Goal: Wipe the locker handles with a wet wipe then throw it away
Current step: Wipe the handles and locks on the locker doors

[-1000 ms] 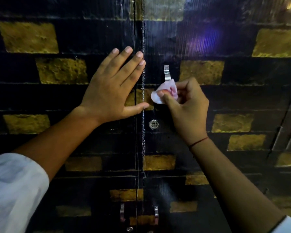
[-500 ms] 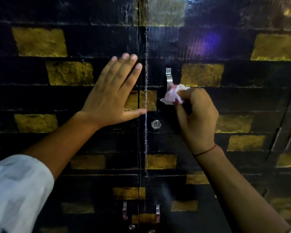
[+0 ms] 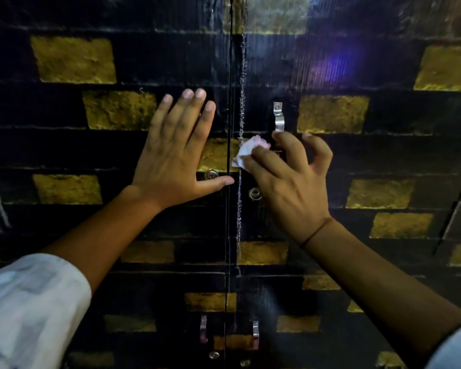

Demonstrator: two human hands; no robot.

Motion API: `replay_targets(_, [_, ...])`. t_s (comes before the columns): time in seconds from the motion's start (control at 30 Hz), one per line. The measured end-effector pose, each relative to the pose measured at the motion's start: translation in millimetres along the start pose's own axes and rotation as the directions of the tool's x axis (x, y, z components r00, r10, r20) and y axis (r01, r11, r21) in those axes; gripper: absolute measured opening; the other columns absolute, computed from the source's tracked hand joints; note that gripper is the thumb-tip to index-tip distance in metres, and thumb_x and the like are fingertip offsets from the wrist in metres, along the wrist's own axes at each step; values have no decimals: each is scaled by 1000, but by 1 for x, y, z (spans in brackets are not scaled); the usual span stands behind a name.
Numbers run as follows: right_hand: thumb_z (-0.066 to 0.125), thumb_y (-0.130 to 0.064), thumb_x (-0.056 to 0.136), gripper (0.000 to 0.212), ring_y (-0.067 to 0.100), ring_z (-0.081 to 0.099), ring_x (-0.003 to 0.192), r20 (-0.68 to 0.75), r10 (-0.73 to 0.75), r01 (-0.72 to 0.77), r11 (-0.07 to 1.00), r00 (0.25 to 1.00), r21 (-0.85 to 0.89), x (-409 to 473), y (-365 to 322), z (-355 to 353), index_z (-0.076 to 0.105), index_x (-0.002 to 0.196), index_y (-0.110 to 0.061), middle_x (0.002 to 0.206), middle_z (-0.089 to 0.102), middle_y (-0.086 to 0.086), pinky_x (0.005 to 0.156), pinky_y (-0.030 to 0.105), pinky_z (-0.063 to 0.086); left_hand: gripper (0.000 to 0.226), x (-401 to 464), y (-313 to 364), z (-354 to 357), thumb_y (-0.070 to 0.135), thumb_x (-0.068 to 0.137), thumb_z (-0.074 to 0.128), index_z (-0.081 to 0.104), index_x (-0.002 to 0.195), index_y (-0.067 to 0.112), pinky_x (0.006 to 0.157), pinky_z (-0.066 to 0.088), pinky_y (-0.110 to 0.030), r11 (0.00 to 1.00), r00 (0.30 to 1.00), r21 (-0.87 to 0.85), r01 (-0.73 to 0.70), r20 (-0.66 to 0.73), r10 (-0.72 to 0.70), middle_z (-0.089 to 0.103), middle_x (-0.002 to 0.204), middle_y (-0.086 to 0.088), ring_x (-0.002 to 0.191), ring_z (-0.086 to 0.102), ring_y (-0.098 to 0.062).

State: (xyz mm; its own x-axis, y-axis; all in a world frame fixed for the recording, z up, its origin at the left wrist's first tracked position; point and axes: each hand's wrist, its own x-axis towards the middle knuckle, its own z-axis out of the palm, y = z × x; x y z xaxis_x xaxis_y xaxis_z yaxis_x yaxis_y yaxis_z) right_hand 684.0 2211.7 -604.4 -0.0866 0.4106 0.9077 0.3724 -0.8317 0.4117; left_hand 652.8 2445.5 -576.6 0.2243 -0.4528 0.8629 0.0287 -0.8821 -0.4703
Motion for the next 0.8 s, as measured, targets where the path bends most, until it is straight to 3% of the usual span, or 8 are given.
replay_targets(0.07, [55,-25,99,18,26,48,120,13,-9,9,1000,1000,8,-1,-2,-5,72,105,-23,100,68,-7,100,47,29,117,1,0,-1,83,86,52,21,156,-6,124,18,-61,1000,1000,-5,-6,8,7,23,163,-28,152,21,-42])
replay_targets(0.2, [55,-36,95,23,26,53,87,104,-37,27,995,994,93,13,0,-18,68,87,-19,75,63,-3,71,40,27,114,-1,-2,-3,82,87,52,22,157,-4,123,17,-61,1000,1000,-15,-16,23,16,24,163,-28,153,21,-42])
replay_targets(0.27, [57,-39,91,20,26,53,88,105,9,-19,996,994,87,27,3,-21,64,89,-20,80,65,-3,72,39,27,111,0,-2,-5,80,89,50,23,157,-4,123,18,-61,1000,1000,-25,-8,20,8,24,163,-27,153,22,-41])
replay_targets(0.37, [61,-40,89,17,28,51,95,95,73,-75,997,993,11,45,5,-18,66,88,-24,104,63,1,75,39,27,109,0,2,-5,80,90,48,23,158,-2,123,18,-60,999,1000,-39,8,18,-7,24,163,-26,152,21,-40])
replay_targets(0.47, [58,-42,92,19,27,53,91,30,134,-134,991,991,-11,57,2,-14,69,92,-26,97,61,0,74,38,28,107,-2,6,-3,80,91,46,22,158,-1,123,17,-58,999,1000,-39,14,17,-13,21,163,-24,152,20,-39])
replay_targets(0.57, [57,-42,95,19,25,52,92,7,104,-104,995,995,3,52,1,-8,69,93,-28,90,62,-6,73,38,27,107,-3,6,-2,79,91,47,23,158,0,124,15,-56,999,1000,-30,16,1,-16,20,163,-23,153,20,-38])
replay_targets(0.7, [50,-41,100,25,23,50,107,69,50,-49,998,996,-25,30,-2,-11,67,114,-30,112,65,-11,78,40,29,110,-1,8,-3,82,88,49,24,158,0,123,15,-57,1000,1000,0,6,11,-6,22,164,-24,153,19,-38])
replay_targets(0.8, [56,-37,98,21,23,54,107,103,13,-12,1000,995,-6,15,-6,-12,67,114,-29,111,65,-11,76,40,30,112,3,11,-2,83,88,48,25,158,-1,122,18,-59,999,1000,44,9,6,-9,25,164,-24,153,20,-38])
